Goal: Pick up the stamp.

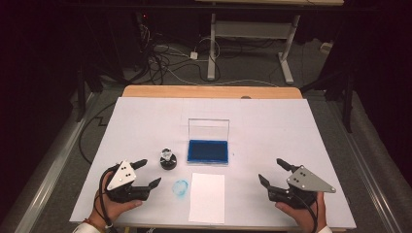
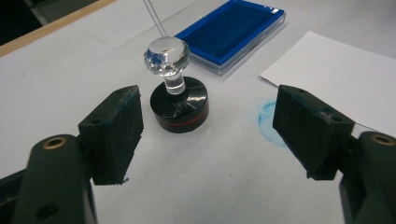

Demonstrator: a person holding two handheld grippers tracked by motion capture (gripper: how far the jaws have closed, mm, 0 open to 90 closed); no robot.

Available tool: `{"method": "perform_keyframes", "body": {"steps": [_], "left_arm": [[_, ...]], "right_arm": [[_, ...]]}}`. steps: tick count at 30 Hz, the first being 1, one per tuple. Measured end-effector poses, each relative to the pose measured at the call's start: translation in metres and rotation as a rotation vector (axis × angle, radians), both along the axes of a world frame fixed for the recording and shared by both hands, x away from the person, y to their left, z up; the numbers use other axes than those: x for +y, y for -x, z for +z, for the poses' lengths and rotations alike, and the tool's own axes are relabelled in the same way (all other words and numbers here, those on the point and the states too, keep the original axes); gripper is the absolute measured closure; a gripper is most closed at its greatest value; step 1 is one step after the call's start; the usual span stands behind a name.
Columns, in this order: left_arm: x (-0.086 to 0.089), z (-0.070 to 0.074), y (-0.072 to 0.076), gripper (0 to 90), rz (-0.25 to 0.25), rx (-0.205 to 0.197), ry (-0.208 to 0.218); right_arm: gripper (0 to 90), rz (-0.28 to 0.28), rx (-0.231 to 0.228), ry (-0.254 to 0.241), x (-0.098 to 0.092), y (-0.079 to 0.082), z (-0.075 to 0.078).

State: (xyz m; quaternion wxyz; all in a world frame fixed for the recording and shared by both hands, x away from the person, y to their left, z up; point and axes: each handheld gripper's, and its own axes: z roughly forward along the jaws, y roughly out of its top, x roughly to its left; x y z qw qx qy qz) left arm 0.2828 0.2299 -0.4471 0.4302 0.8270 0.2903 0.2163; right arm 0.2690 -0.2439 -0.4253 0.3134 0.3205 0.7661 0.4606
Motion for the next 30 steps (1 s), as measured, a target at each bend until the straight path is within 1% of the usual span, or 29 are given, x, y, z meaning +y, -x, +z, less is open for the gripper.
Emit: {"method": "perform_keyframes", "body": {"steps": [2,4,7,8,11,14,17,20,22,23,24,30], "left_arm": [[0.0,0.0,0.0,23.6,-0.003,0.007,-0.005],[0.001,0.0,0.001,23.6,-0.005,0.014,-0.009],[0.002,0.002,0.002,24.5,-0.017,0.008,-0.021],[0.002,0.002,0.003,24.6,-0.018,0.005,-0.015],[0.004,0.003,0.002,24.6,-0.02,0.015,-0.01],[0.006,0.004,0.0,24.6,-0.019,0.023,-0.016],[0.005,0.007,0.0,26.6,-0.016,0.021,-0.036],[0.004,0.01,-0.004,27.4,-0.017,0.029,-0.063],[0.003,0.011,-0.007,27.3,-0.018,0.045,-0.058],[0.003,0.012,-0.009,27.3,-0.013,0.048,-0.065],[0.002,0.012,-0.011,27.3,-0.012,0.049,-0.059],[-0.003,0.018,-0.02,27.3,-0.023,0.077,-0.086]], "right_arm": [[25.9,0.011,0.012,-0.002,0.0,0.001,-0.001],[26.1,0.017,0.011,0.0,0.0,0.001,0.0],[26.4,0.018,0.009,0.0,0.001,0.001,0.0],[26.6,0.017,0.011,-0.001,0.003,0.001,0.0],[27.2,0.02,0.007,0.002,0.004,0.002,0.001],[27.1,0.019,0.001,0.013,0.005,0.003,0.001],[26.9,0.01,0.0,0.026,0.005,0.002,0.001],[25.8,0.005,0.001,0.026,0.005,0.001,0.0],[24.4,0.005,0.005,0.027,0.005,0.001,0.0],[23.9,0.005,0.005,0.029,0.005,0.001,0.0],[23.9,0.005,0.005,0.029,0.005,0.001,0.0],[20.7,0.007,0.005,0.034,0.007,0.001,-0.001]]}}
